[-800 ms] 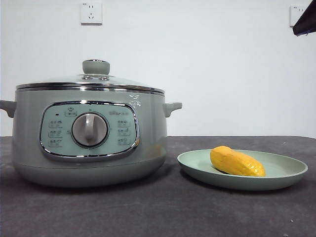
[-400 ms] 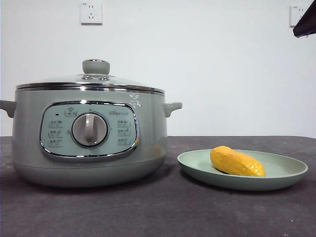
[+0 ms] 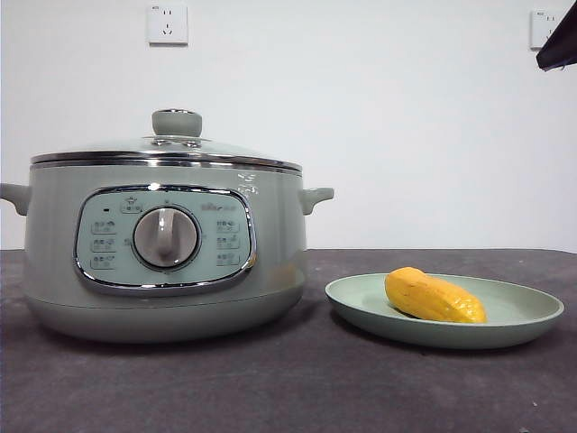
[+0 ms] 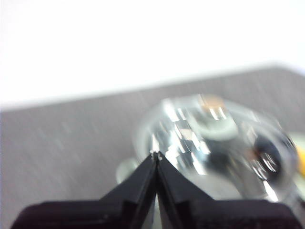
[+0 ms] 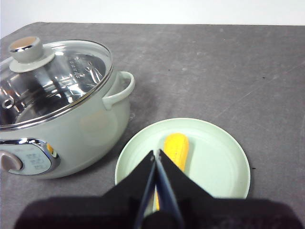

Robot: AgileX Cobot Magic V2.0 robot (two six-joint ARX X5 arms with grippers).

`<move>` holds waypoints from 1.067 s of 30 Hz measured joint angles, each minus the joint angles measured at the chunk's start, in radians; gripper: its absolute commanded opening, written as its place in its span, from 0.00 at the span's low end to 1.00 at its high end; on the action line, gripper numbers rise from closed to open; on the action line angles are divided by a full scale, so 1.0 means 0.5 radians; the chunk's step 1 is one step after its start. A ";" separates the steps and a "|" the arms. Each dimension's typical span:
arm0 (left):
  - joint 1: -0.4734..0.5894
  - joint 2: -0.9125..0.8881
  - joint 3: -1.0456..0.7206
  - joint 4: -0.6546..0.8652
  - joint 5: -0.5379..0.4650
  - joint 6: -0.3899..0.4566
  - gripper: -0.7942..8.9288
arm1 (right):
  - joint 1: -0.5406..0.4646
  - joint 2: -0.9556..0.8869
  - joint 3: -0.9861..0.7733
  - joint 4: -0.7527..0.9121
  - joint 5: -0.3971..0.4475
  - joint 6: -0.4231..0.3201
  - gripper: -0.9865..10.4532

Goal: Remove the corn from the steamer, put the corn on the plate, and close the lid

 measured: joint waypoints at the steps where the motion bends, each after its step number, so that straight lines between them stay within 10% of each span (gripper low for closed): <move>1: 0.055 -0.069 -0.089 0.103 0.000 0.023 0.08 | 0.000 0.000 0.000 0.000 0.000 0.000 0.09; 12: 0.403 -0.360 -0.997 0.463 0.008 0.005 0.08 | 0.000 0.000 0.000 -0.001 0.000 0.000 0.09; 32: 0.426 -0.377 -0.994 0.465 0.058 -0.047 0.08 | 0.000 0.000 0.000 -0.015 0.000 0.000 0.09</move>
